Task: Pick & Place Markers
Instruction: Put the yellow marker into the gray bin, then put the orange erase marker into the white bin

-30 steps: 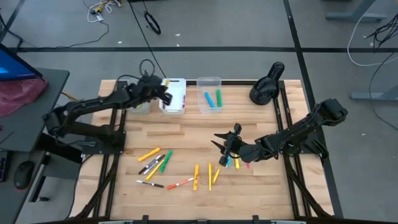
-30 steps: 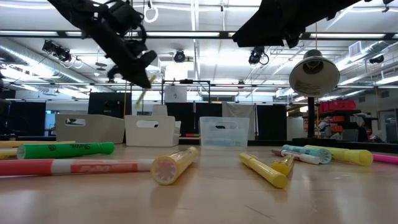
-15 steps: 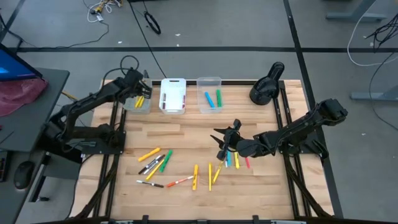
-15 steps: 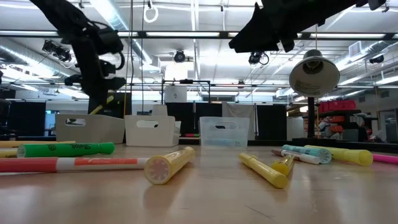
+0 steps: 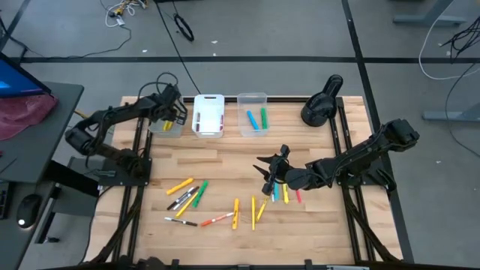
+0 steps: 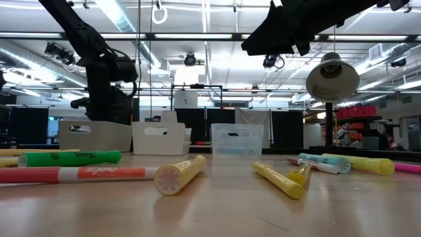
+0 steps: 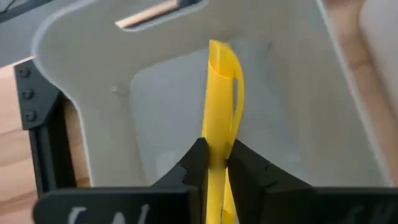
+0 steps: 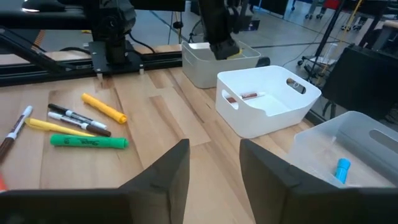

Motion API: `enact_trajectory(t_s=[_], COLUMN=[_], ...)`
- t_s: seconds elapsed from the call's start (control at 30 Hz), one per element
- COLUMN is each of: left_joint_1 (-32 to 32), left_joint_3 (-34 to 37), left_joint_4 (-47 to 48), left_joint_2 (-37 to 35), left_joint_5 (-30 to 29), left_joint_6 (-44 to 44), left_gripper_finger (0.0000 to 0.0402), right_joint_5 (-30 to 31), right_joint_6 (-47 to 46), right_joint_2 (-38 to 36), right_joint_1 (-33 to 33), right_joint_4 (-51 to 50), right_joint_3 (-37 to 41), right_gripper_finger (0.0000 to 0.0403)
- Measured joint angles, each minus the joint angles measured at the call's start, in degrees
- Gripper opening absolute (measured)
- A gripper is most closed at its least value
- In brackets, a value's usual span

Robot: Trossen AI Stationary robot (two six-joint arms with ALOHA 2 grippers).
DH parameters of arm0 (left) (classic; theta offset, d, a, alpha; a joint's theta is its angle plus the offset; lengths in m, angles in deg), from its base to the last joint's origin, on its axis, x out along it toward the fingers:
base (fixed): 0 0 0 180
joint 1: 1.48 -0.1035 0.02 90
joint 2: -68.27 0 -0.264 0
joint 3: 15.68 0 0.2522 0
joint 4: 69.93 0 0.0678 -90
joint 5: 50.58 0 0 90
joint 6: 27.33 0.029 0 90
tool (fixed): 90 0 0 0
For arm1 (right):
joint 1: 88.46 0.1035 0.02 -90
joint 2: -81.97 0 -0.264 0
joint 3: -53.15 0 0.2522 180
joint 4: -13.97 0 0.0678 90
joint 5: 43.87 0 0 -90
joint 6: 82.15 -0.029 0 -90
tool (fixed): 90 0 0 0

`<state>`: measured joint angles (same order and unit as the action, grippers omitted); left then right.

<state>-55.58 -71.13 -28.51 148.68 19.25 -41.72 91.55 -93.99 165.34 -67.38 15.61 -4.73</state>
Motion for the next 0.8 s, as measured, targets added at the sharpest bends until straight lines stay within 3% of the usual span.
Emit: enact_trajectory(t_s=[0.3,0.47,0.8], left_joint_1=[-0.04,-0.07,0.66], left_joint_3=[0.00,0.00,-6.44], left_joint_4=[0.07,0.49,13.66], left_joint_2=[2.13,2.10,-1.31], left_joint_5=[-0.57,0.56,3.45], left_joint_6=[1.49,2.01,1.00], left_gripper_finger=[0.0077,0.0114,0.0197], right_joint_5=[-0.01,0.01,0.00], right_joint_6=[-0.13,-0.13,0.26], right_joint_2=[0.00,0.00,0.00], right_joint_1=[0.00,0.00,0.00], right_joint_4=[-0.02,-0.02,-0.04], right_joint_3=[0.00,0.00,0.00], right_gripper_finger=[0.0144,0.0144,0.0144])
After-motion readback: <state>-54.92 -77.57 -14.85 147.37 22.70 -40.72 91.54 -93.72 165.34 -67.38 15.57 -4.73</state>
